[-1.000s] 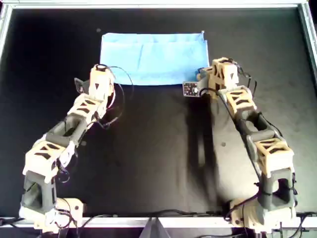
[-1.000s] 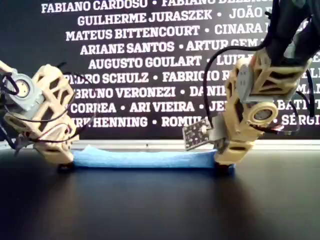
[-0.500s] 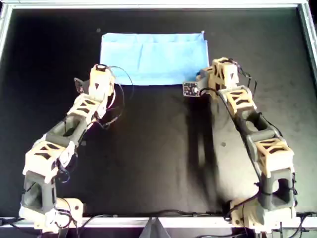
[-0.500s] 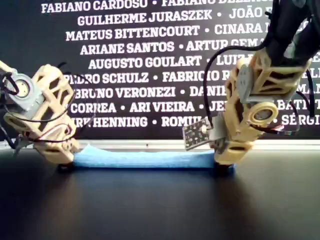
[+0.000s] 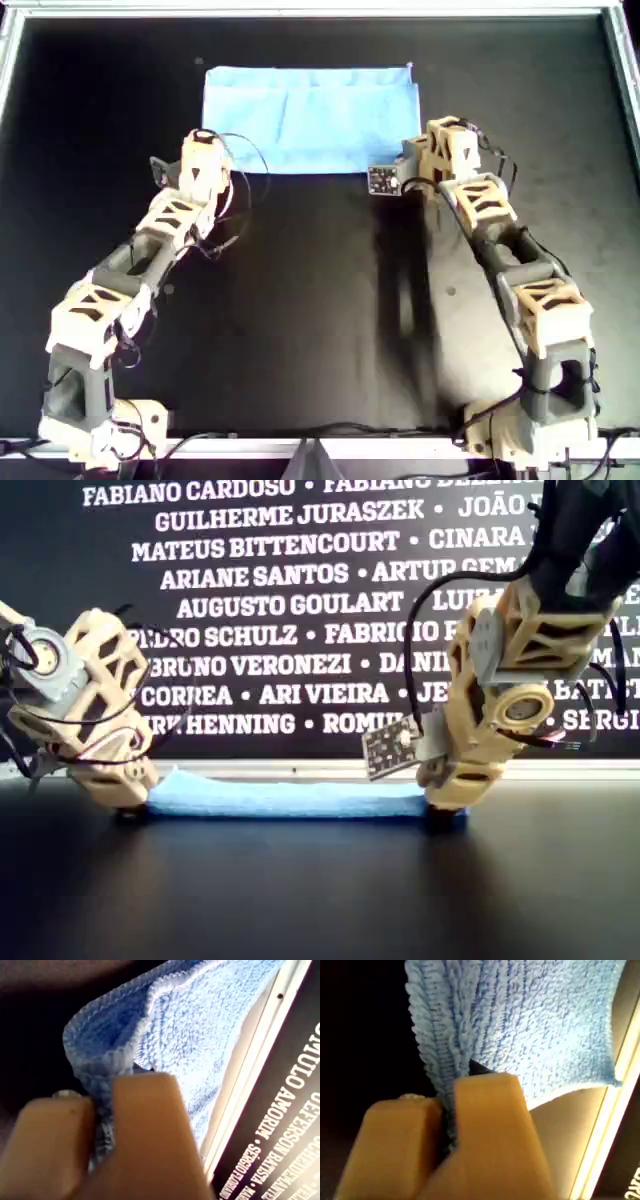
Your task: Fold a cloth
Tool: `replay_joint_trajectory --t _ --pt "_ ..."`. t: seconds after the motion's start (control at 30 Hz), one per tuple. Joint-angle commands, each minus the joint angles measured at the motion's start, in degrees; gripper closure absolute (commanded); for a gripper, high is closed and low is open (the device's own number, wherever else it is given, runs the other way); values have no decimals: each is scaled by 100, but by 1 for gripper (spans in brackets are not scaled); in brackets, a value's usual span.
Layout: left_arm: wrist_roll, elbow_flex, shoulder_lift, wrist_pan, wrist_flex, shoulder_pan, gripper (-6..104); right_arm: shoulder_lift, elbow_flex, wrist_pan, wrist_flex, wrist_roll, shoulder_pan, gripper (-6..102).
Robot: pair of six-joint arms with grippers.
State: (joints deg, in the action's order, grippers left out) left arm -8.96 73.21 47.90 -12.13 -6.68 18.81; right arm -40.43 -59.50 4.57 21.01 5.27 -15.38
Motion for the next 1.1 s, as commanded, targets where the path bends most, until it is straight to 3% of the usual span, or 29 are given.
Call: replay_joint_trajectory --t 0.0,0.4,1.07 --pt "-26 -26 141 -26 9 -62 99 -237 378 44 -105 26 0 94" --pt "-26 18 483 -26 -70 -97 99 -1248 -483 44 -105 -53 -18 94" --pt "-35 2698 2663 62 -70 44 99 -2839 -2417 44 -105 -62 -97 94"
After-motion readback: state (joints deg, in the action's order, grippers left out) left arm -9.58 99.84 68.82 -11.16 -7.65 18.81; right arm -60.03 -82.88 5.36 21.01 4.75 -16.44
